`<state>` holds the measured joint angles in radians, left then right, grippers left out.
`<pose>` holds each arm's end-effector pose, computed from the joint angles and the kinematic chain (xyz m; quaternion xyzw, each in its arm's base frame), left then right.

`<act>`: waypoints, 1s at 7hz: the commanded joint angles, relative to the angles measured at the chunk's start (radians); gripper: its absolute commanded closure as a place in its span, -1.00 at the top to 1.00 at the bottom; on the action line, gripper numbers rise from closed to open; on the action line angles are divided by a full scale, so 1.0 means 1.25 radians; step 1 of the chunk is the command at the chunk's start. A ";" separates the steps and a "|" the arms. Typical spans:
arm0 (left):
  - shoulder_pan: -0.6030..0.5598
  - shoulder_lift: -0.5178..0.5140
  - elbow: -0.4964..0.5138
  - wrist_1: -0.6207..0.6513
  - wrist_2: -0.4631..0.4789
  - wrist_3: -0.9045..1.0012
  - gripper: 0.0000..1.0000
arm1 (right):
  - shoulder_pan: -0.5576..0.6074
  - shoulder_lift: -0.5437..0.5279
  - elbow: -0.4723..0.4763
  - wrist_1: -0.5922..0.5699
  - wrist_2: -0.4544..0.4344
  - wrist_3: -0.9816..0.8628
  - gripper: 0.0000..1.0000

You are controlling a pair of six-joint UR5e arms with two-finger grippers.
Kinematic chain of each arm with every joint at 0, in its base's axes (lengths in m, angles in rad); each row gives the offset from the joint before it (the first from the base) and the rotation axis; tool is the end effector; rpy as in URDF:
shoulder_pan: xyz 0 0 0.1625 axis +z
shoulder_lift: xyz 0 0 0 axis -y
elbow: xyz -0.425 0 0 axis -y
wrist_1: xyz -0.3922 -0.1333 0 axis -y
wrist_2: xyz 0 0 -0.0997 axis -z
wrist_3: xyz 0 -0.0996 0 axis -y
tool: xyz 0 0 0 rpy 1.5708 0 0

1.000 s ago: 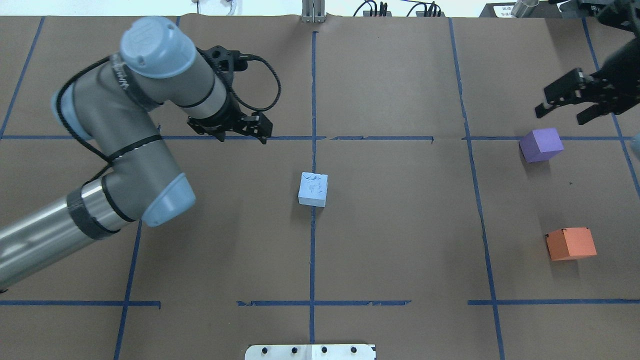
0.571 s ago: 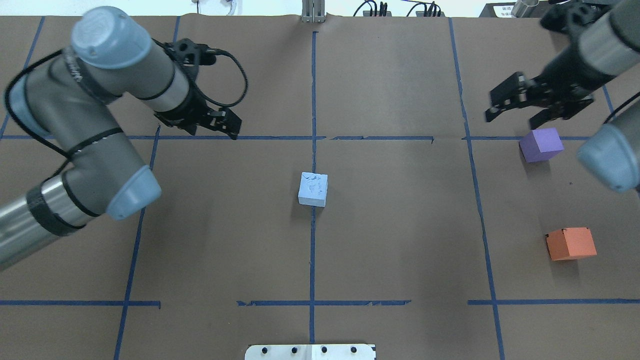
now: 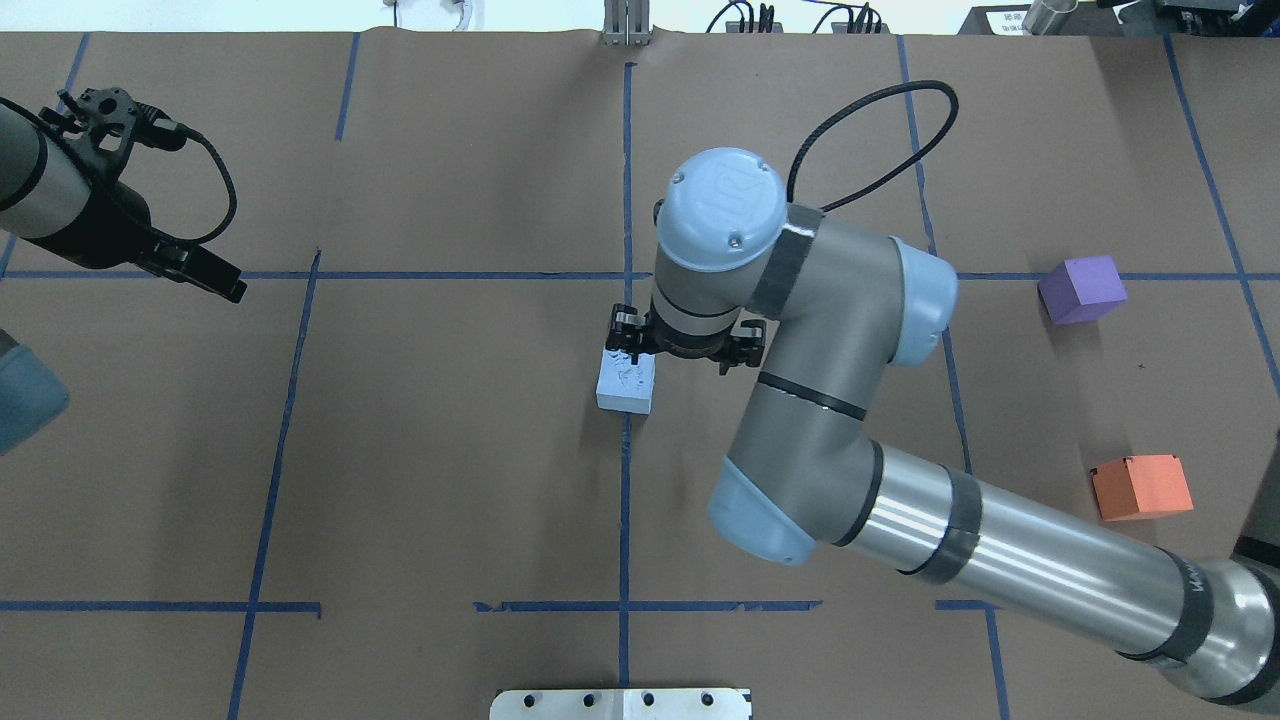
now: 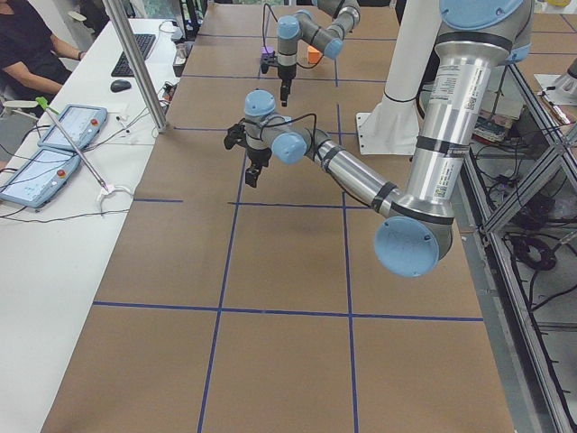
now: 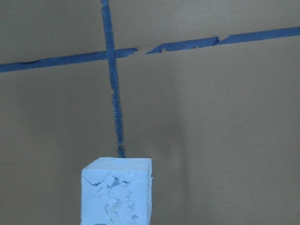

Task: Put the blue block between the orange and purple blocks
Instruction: 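Grasp the light blue cube with the right gripper and lift it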

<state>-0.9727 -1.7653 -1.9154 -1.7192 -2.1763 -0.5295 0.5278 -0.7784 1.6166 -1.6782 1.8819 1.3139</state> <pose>0.2451 -0.4958 0.3782 0.1219 0.4092 0.1312 0.8947 -0.5551 -0.4426 0.1734 0.0013 -0.3815 0.0697 0.9217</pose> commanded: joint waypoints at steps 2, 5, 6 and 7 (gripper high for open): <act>-0.001 0.002 -0.004 0.000 0.001 -0.003 1.00 | -0.036 0.075 -0.164 0.128 -0.076 0.047 0.98; -0.002 0.007 -0.020 0.002 0.001 -0.007 1.00 | -0.056 0.072 -0.205 0.139 -0.084 0.036 0.98; -0.001 0.007 -0.020 0.002 0.000 -0.007 1.00 | -0.059 0.072 -0.210 0.139 -0.088 0.036 0.96; -0.002 0.007 -0.021 0.002 0.000 -0.007 1.00 | -0.059 0.070 -0.211 0.139 -0.088 0.036 0.64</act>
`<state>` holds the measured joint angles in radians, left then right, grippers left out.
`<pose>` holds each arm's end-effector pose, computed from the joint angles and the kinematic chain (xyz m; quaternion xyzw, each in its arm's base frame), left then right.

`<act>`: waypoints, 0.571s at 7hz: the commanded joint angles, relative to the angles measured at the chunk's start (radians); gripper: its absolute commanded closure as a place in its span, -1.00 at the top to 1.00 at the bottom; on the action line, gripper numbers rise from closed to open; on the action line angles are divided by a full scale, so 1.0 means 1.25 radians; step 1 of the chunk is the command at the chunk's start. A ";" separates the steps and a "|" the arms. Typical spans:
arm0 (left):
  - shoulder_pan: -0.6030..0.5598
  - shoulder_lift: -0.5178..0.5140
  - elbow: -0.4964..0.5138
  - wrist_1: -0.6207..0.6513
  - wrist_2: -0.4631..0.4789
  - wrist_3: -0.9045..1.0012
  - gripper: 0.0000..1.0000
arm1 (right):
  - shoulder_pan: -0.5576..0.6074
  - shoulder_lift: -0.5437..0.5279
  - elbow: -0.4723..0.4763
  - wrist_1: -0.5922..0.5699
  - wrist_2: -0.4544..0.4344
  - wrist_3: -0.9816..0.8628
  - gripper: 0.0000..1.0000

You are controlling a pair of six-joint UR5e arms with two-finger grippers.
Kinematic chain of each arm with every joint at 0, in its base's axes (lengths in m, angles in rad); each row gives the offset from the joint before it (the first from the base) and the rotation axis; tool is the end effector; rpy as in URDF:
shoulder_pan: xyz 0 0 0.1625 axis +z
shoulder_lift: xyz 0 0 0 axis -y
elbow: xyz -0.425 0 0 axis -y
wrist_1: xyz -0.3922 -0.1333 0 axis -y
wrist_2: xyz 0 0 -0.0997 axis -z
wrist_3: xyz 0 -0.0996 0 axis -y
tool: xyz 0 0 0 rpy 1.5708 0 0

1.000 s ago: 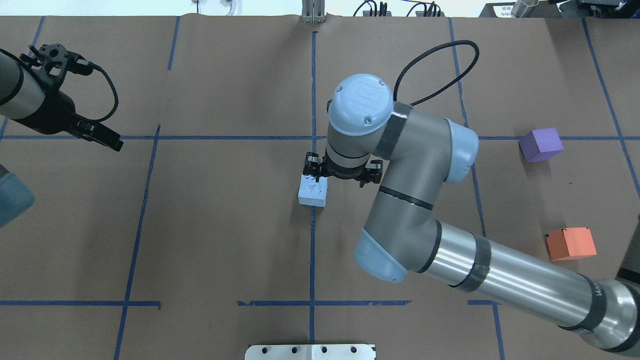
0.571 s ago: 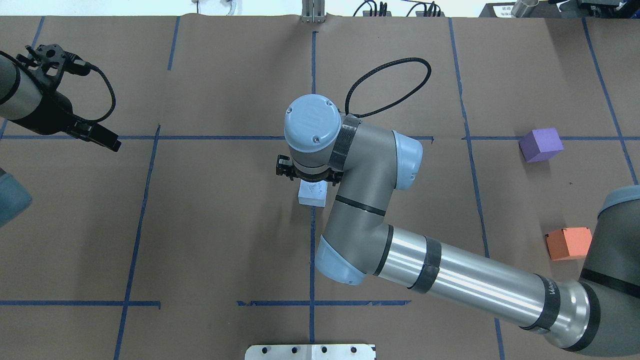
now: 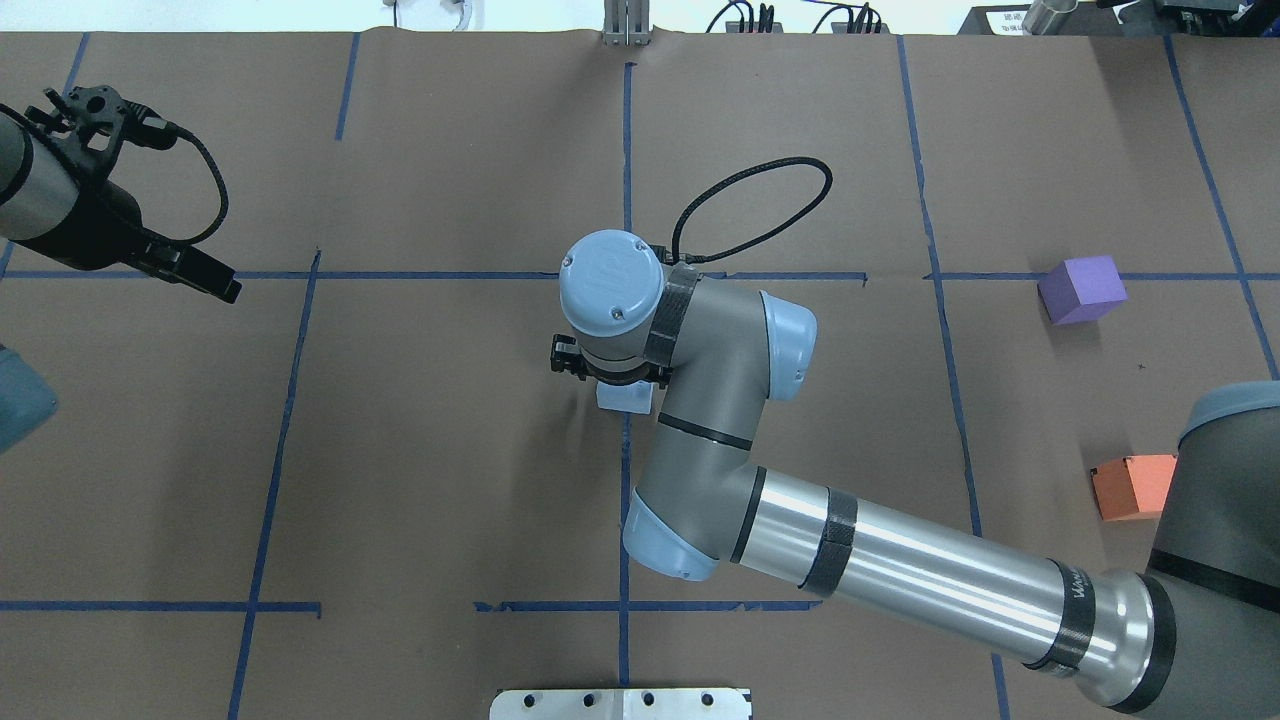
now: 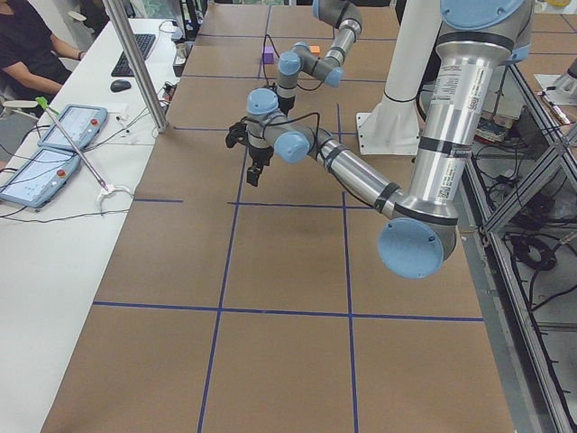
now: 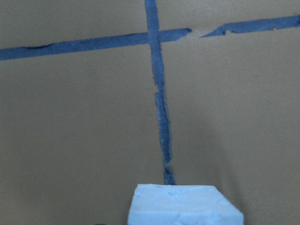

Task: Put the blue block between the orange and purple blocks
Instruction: 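Grasp the light blue cube with the right gripper and lift it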

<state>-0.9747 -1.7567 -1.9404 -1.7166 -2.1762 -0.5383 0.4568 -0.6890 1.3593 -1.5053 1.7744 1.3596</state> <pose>0.2402 -0.4905 0.3716 0.1261 0.4123 0.1283 0.8931 -0.6454 -0.4433 0.1944 0.0277 -0.3691 0.0774 0.9257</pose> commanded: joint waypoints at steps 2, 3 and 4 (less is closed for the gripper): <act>0.001 0.000 -0.001 0.000 0.000 -0.001 1.00 | 0.010 0.000 0.001 -0.002 0.004 0.002 -0.93; 0.001 -0.001 -0.001 0.000 0.000 -0.001 1.00 | 0.032 -0.012 0.030 -0.003 0.019 0.001 -0.94; 0.001 -0.001 -0.001 0.000 0.000 -0.003 1.00 | 0.054 -0.096 0.130 -0.007 0.037 0.000 -0.93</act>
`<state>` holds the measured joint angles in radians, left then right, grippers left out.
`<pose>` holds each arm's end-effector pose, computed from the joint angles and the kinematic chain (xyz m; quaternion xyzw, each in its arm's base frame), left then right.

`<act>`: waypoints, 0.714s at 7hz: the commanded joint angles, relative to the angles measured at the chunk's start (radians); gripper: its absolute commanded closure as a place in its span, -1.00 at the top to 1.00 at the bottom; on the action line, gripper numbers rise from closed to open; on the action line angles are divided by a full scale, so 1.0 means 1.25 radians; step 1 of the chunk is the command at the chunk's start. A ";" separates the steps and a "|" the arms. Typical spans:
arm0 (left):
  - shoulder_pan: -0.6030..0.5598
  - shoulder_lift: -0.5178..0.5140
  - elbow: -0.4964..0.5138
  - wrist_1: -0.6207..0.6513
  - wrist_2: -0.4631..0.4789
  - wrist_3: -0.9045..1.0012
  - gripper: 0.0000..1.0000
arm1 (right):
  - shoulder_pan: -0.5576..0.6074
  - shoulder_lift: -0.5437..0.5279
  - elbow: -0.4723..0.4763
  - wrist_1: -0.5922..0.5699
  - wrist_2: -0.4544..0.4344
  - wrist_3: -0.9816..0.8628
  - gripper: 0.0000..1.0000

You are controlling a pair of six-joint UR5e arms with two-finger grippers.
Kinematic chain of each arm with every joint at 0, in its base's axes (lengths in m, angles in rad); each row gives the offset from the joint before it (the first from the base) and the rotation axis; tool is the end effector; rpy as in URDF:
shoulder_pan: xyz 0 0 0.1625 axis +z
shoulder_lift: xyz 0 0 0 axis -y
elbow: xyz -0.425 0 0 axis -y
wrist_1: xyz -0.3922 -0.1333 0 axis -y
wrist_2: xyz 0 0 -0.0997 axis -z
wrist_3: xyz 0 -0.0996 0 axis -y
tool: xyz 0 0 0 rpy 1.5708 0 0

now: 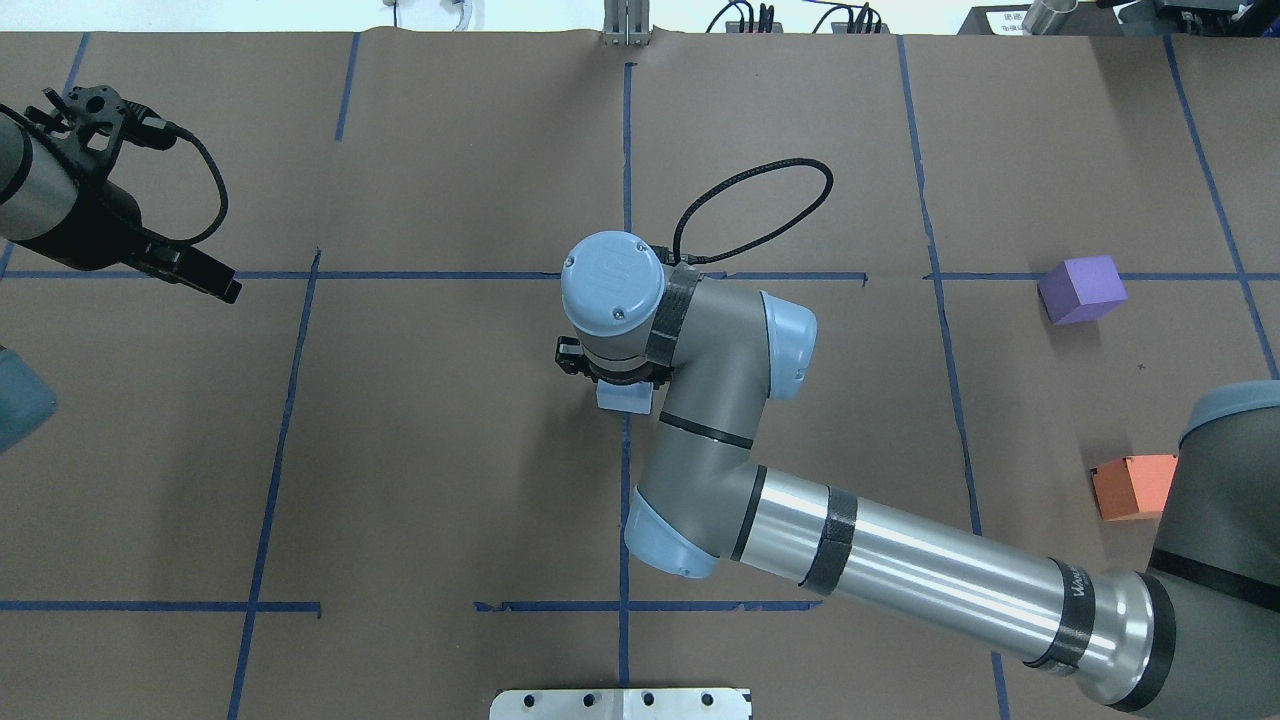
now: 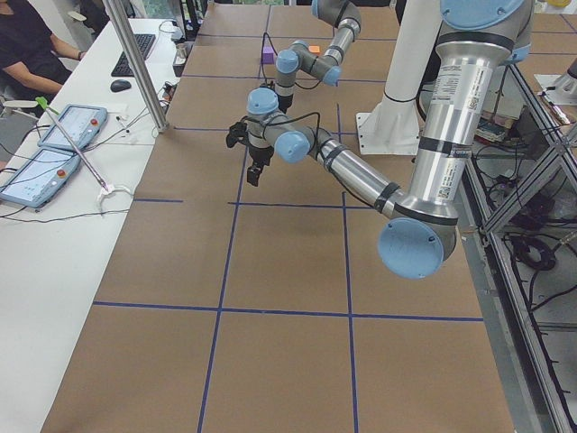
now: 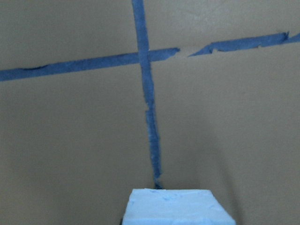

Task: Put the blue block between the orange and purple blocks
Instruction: 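Grasp the light blue cube with the right gripper and lift it, then carry the cube with the right gripper between purple and orange cubes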

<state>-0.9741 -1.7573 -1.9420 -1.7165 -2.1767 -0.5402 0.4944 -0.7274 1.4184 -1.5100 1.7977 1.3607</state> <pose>0.2404 -0.4902 0.3705 0.1263 0.4130 0.1280 0.8928 -0.6153 -0.4577 0.1979 0.0270 -0.3787 0.0898 0.9208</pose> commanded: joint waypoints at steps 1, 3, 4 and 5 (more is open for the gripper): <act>0.000 0.000 0.000 0.000 0.000 -0.001 1.00 | 0.052 -0.203 0.227 -0.002 0.036 -0.007 -0.93; 0.000 0.002 -0.004 0.000 0.000 -0.001 1.00 | 0.155 -0.363 0.357 0.005 0.149 -0.098 -0.91; 0.000 0.006 -0.004 0.000 0.000 -0.001 1.00 | 0.202 -0.435 0.381 0.008 0.168 -0.182 -0.90; 0.000 0.007 -0.006 0.000 0.001 -0.001 1.00 | 0.259 -0.497 0.392 0.008 0.213 -0.264 -0.89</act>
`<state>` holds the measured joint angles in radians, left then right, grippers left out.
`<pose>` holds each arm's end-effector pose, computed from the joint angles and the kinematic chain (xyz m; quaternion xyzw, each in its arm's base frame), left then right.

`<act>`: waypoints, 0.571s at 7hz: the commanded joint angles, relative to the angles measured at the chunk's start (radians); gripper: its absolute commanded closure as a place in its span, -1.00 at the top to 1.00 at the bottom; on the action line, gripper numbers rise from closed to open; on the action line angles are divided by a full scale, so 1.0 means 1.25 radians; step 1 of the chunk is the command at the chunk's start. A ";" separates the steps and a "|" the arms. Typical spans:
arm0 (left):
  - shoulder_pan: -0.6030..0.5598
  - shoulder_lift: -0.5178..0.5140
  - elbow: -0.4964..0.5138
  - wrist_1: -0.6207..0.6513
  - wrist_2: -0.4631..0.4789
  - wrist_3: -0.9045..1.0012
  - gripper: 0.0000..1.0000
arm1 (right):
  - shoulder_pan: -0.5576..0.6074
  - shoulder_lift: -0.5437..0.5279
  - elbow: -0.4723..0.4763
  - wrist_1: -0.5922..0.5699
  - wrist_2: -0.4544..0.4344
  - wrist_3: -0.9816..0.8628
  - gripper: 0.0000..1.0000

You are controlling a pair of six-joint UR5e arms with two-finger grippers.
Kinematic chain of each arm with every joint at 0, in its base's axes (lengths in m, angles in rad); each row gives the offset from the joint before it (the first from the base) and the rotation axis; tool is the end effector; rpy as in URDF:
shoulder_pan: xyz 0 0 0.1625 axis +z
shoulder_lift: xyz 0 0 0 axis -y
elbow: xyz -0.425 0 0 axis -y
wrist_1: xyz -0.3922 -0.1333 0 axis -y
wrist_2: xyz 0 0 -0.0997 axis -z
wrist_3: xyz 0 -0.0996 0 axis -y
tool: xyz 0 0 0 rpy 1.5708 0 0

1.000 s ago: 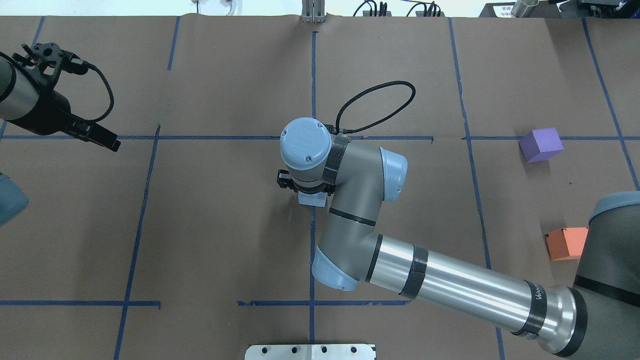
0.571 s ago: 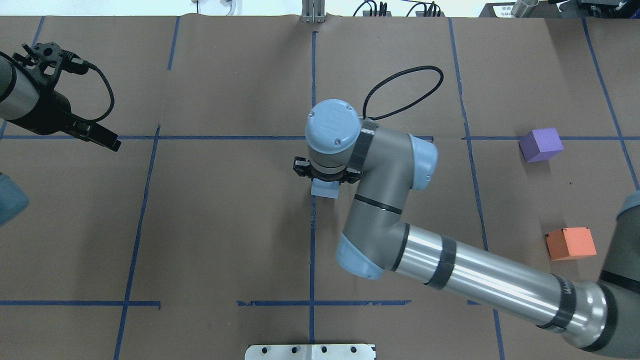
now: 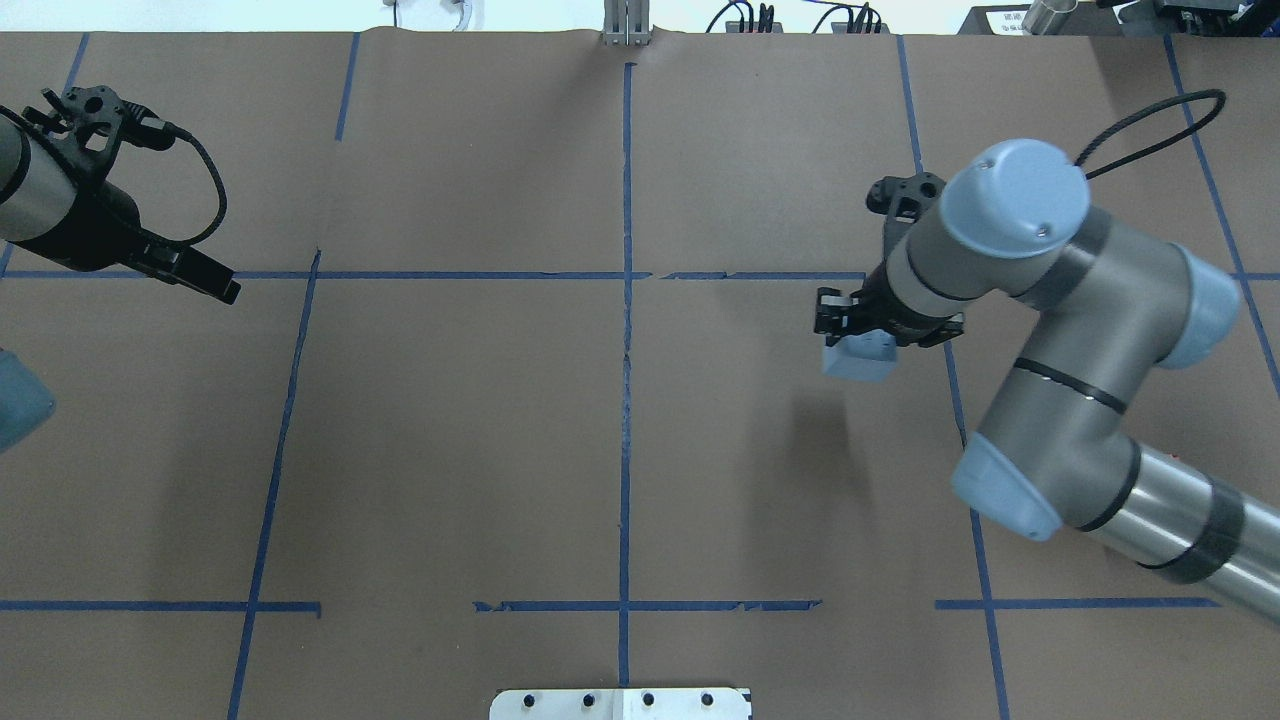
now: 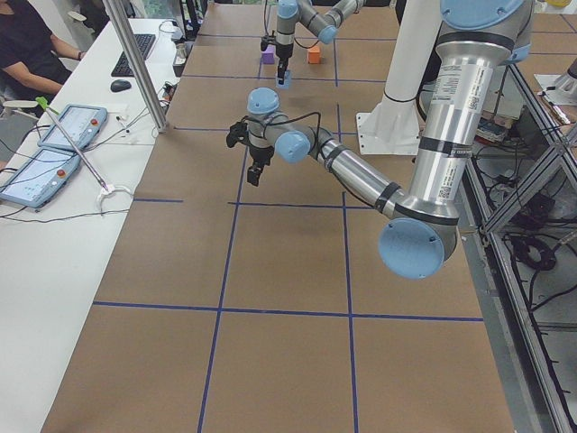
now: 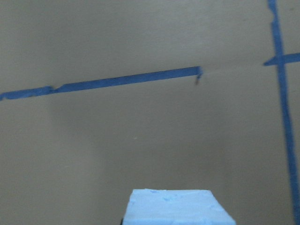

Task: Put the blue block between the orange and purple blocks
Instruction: 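Carry the cube with the right gripper between purple and orange cubes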

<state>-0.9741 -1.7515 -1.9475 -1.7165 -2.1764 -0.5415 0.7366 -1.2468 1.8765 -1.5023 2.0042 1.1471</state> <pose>0.2391 -0.4883 0.3711 0.1260 0.4130 0.1274 0.8930 -0.3732 -0.4619 0.3396 0.0141 -0.3901 0.0703 0.9180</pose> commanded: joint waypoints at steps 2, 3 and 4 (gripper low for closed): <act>0.000 0.012 -0.003 -0.001 0.005 0.004 1.00 | 0.117 -0.172 0.019 0.025 0.084 -0.175 -0.88; 0.001 0.012 -0.003 0.000 0.005 0.004 1.00 | 0.122 -0.187 0.016 0.025 0.084 -0.209 -0.83; 0.001 0.011 -0.003 0.000 0.003 0.001 1.00 | 0.130 -0.197 0.001 0.025 0.085 -0.245 -0.78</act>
<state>-0.9731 -1.7380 -1.9511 -1.7170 -2.1711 -0.5379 0.8850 -1.4678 1.8942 -1.4734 2.1071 0.8970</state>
